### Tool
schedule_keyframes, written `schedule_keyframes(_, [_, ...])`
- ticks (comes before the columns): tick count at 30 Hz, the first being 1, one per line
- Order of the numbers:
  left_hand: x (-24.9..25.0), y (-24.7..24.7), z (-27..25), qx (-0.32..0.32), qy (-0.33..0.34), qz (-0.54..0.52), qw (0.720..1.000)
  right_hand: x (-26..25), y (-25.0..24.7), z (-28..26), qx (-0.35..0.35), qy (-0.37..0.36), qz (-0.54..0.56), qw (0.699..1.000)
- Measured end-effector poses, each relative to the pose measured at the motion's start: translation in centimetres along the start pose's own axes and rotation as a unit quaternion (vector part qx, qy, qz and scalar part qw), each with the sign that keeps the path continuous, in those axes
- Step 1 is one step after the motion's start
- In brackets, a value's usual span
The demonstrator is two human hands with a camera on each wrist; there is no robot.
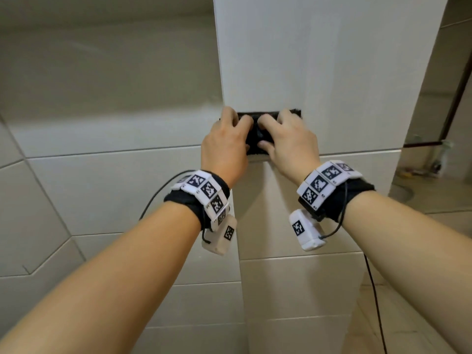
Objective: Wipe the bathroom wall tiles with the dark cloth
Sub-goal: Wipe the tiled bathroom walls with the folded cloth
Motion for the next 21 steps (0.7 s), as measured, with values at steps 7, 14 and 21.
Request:
schedule_keyframes(7, [-0.1, 1.0, -1.1, 0.005, 0.016, 0.033, 0.999, 0.3, 1.2, -1.4, 0.046, -0.013, -0.002, 0.999])
schedule_keyframes(14, [-0.1, -0.2, 0.9, 0.035, 0.012, 0.019, 0.999, 1.1, -0.6, 1.0, 0.060, 0.001, 0.025, 0.998])
schedule_keyframes(21, [1.5, -4.7, 6.1, 0.054, 0.024, 0.048, 0.997, 1.6, -5.3, 5.9, 0.081, 0.023, 0.048, 0.995])
Point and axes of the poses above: each hand's wrist, its own z-axis towards the middle knuckle, its own y-axis out of the palm, x = y × z, the point moved 8 cm from there along z, towards the middle knuckle, and after that the axes turned 8 degrees about -y, right-handed, at the moved point
